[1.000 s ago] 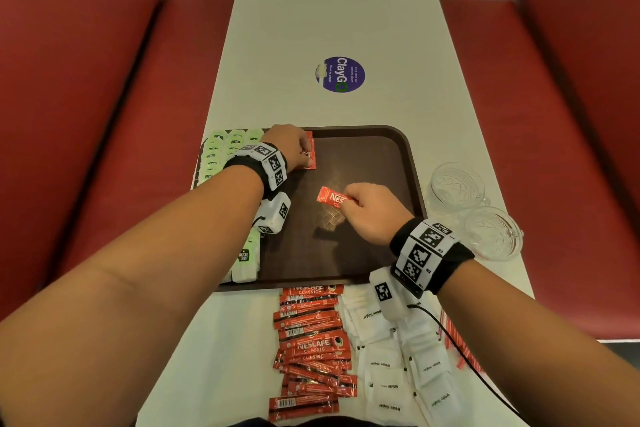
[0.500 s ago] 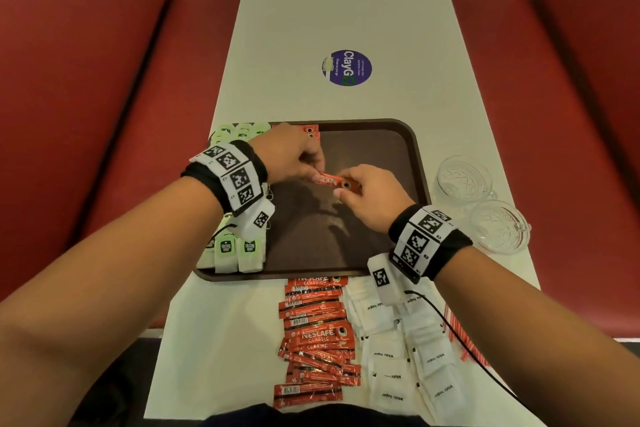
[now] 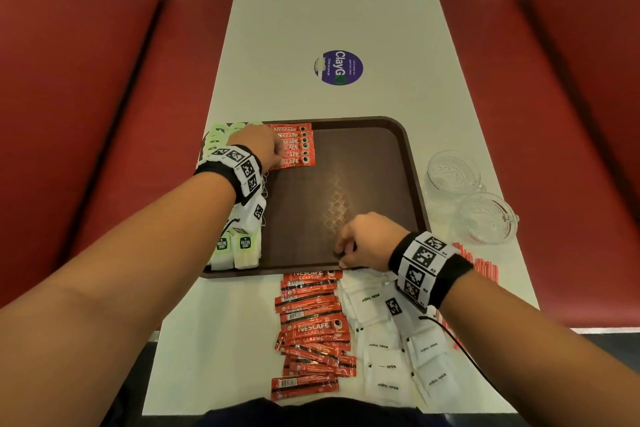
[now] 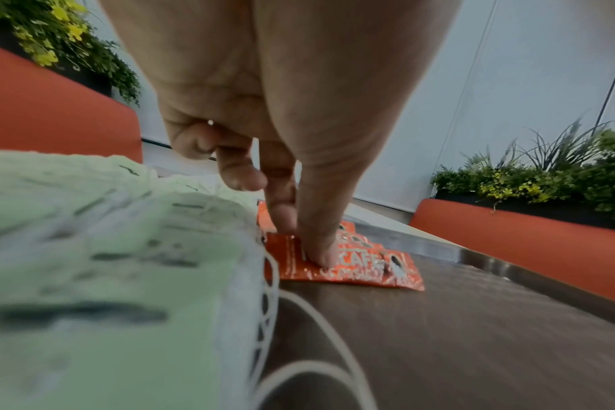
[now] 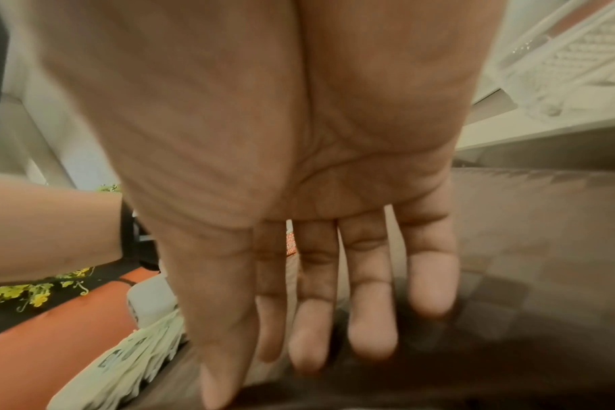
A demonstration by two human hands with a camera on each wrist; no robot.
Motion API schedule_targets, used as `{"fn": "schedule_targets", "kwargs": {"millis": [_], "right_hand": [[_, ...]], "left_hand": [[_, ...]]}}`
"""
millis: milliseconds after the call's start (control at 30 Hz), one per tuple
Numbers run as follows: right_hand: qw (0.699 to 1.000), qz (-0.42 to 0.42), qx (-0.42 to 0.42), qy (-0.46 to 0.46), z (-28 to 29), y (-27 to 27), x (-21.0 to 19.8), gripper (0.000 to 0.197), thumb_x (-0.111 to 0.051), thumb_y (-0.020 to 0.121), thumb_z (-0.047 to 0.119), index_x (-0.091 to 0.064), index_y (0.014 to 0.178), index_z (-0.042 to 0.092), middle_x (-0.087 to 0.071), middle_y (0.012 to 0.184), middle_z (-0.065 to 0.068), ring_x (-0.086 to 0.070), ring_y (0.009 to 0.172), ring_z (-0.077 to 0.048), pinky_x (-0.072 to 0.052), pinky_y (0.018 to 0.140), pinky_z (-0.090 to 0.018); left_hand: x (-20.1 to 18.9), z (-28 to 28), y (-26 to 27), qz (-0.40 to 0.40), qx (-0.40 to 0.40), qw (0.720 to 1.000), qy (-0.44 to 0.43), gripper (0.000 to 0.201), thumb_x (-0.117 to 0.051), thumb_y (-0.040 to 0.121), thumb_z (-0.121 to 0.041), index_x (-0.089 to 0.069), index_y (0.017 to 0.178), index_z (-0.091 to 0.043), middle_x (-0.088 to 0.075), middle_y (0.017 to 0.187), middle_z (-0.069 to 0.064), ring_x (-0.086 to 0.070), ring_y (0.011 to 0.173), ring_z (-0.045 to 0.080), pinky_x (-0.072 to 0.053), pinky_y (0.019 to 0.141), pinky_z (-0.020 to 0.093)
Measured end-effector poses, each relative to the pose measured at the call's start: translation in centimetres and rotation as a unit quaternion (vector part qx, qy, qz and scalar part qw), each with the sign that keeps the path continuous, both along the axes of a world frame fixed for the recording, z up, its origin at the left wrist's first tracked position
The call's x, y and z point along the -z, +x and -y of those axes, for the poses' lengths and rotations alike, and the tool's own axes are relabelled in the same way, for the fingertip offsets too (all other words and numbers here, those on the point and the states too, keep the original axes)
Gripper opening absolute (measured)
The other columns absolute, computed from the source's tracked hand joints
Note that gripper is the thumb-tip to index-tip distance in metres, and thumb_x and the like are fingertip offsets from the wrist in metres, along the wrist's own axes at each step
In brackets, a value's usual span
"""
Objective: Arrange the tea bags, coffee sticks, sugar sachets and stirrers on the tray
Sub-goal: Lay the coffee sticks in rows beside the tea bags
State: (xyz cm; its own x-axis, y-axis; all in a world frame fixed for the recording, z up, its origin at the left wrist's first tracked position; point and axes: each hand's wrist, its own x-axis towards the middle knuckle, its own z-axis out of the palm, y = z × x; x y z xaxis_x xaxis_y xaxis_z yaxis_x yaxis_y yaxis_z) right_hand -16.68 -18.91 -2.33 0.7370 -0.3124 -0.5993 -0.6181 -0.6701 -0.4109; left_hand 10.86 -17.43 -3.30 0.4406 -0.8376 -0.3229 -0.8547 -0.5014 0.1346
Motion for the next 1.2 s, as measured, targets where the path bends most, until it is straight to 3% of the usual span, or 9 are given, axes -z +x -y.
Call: {"fn": "schedule_targets", "kwargs": {"millis": [233,400,500,633,833,967,1200], "right_hand": [[1.000,-0.008,-0.005,-0.015,-1.3,-0.4,0.2,0.020,-0.073,0.088,0.035,-0.075,0.107,0.027,-0.072,0.101,0.009,-0.065,0.091,-0.012,-0.054,0.088,-0.032],[1.000,0.004,-0.009,-0.029,-1.8,-0.6,-0.1,0.022,-0.070,0.091,0.032,-0.075,0.110,0.024,-0.072,0.102,0.007,-0.065,0.093,-0.014,-0.053,0.087,-0.030],[0.999,0.009,-0.007,-0.045,-2.3,-0.9,-0.1,0.022,-0.069,0.091,0.034,-0.074,0.109,0.024,-0.072,0.101,0.006,-0.065,0.093,-0.015,-0.052,0.083,-0.029],[0.997,0.021,-0.011,-0.073,-3.1,-1.2,-0.1,0.023,-0.067,0.092,0.036,-0.070,0.110,0.022,-0.069,0.099,0.004,-0.063,0.088,-0.017,-0.049,0.075,-0.028],[0.994,0.041,0.003,-0.103,-4.3,-2.2,-0.2,0.023,-0.065,0.093,0.033,-0.068,0.112,0.022,-0.069,0.107,0.002,-0.065,0.096,-0.019,-0.054,0.085,-0.035],[0.992,0.058,0.003,-0.109,-5.1,-2.6,-0.4,0.028,-0.064,0.092,0.037,-0.068,0.117,0.024,-0.066,0.115,0.003,-0.063,0.103,-0.019,-0.053,0.090,-0.036],[0.989,0.071,-0.014,-0.127,-6.3,-3.0,-0.7,0.032,-0.065,0.091,0.041,-0.065,0.119,0.025,-0.059,0.120,0.002,-0.056,0.112,-0.022,-0.050,0.096,-0.041]], "left_hand": [[-0.4,0.0,-0.2,0.008,-0.014,1.000,0.010,0.009,-0.078,0.084,-0.031,-0.070,0.088,-0.026,-0.071,0.096,-0.004,-0.065,0.096,0.020,-0.055,0.088,0.037],[-2.4,-2.2,-2.7,-0.021,-0.018,0.996,-0.079,0.012,-0.070,0.088,-0.037,-0.068,0.095,-0.027,-0.068,0.094,-0.006,-0.064,0.090,0.017,-0.054,0.086,0.037],[-3.6,-5.8,-6.0,-0.033,0.050,0.992,-0.115,0.009,-0.065,0.091,-0.042,-0.066,0.089,-0.033,-0.060,0.085,-0.014,-0.056,0.084,0.010,-0.049,0.082,0.032],[-3.3,-11.5,-9.9,-0.033,0.165,0.981,-0.094,0.018,-0.061,0.091,-0.050,-0.071,0.096,-0.035,-0.057,0.096,-0.012,-0.049,0.093,0.011,-0.043,0.085,0.033],[0.0,-16.8,-12.8,0.010,0.260,0.965,-0.038,0.030,-0.053,0.094,-0.054,-0.070,0.114,-0.038,-0.058,0.101,-0.010,-0.052,0.096,0.014,-0.044,0.085,0.037],[1.2,-18.1,-13.8,0.062,0.265,0.962,-0.022,0.035,-0.049,0.098,-0.048,-0.064,0.127,-0.033,-0.060,0.106,-0.003,-0.054,0.098,0.021,-0.040,0.082,0.037],[0.6,-19.1,-14.5,0.059,0.212,0.975,-0.019,0.037,-0.048,0.098,-0.049,-0.061,0.128,-0.031,-0.058,0.110,-0.005,-0.051,0.102,0.019,-0.038,0.087,0.037]]}}
